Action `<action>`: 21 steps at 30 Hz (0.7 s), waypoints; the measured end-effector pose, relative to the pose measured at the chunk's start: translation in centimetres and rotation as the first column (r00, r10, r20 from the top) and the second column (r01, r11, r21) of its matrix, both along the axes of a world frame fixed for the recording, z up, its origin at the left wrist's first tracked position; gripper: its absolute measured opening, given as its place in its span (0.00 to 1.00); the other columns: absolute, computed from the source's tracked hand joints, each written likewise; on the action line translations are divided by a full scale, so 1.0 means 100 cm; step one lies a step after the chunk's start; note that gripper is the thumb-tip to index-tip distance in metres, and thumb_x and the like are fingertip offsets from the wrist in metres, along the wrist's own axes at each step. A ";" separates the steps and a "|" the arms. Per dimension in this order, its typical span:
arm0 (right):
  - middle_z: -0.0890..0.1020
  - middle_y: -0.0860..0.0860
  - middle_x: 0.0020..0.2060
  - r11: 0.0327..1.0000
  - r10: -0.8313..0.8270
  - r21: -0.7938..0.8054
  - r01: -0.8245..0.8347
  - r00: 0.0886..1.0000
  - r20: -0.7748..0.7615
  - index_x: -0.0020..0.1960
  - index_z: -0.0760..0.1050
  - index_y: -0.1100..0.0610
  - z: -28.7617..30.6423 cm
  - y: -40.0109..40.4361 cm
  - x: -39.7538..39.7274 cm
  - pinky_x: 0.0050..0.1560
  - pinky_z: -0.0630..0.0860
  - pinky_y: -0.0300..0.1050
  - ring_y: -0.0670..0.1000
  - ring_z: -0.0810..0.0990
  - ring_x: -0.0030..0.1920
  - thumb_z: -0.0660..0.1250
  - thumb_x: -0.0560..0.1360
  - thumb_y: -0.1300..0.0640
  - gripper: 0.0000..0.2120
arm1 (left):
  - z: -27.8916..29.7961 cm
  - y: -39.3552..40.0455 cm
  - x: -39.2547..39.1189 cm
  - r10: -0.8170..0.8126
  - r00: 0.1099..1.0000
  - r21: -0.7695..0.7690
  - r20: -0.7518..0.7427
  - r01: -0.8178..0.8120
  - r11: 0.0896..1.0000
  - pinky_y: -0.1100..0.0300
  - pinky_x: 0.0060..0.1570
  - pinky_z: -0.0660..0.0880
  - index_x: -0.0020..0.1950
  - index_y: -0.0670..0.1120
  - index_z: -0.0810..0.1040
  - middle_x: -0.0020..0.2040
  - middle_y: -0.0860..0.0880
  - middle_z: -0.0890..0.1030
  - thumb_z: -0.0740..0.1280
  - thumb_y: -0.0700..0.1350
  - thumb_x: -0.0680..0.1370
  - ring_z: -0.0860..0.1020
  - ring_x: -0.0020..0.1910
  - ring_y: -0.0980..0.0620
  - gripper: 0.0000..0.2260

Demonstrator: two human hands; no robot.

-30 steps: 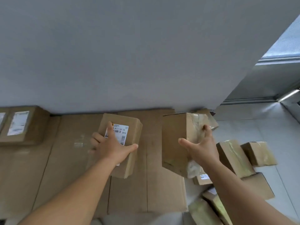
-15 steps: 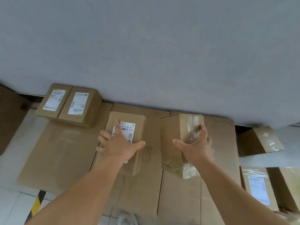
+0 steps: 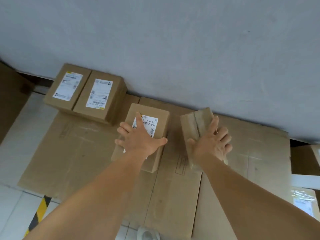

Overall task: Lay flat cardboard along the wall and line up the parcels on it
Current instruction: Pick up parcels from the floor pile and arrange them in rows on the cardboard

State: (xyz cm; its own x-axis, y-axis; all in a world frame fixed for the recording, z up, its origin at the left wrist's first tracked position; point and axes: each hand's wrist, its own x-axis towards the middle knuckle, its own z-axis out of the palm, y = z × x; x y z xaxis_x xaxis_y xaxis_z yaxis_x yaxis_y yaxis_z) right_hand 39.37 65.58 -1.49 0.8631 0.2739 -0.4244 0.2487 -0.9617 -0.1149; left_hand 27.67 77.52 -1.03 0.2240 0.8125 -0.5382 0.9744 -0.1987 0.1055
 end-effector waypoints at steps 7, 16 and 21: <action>0.60 0.54 0.69 0.976 0.103 0.212 -0.049 0.962 -0.254 0.77 0.49 0.53 -0.038 0.016 -0.027 0.65 0.67 0.49 0.56 0.63 0.68 0.67 0.76 0.51 0.38 | -0.038 0.023 -0.007 0.029 1.000 0.010 -0.003 -0.029 1.000 0.34 0.69 0.49 0.76 0.56 0.33 0.76 0.34 0.41 0.71 0.71 0.62 0.42 0.75 0.34 0.59; 0.63 0.58 0.68 0.898 -0.387 0.021 0.440 0.810 -0.440 0.76 0.46 0.50 -0.063 0.006 -0.009 0.66 0.67 0.62 0.65 0.65 0.67 0.75 0.68 0.45 0.49 | -0.061 0.025 -0.020 0.096 0.989 -0.028 0.111 -0.094 0.995 0.36 0.70 0.51 0.77 0.53 0.37 0.77 0.39 0.41 0.72 0.65 0.66 0.42 0.76 0.38 0.54; 0.63 0.58 0.67 0.872 -0.364 0.104 0.479 0.774 -0.519 0.77 0.49 0.49 -0.062 0.023 -0.018 0.48 0.75 0.49 0.58 0.74 0.53 0.72 0.72 0.53 0.42 | -0.070 0.024 -0.041 0.245 0.943 -0.152 0.225 -0.214 0.965 0.40 0.69 0.62 0.76 0.58 0.43 0.76 0.45 0.43 0.76 0.57 0.66 0.46 0.75 0.36 0.51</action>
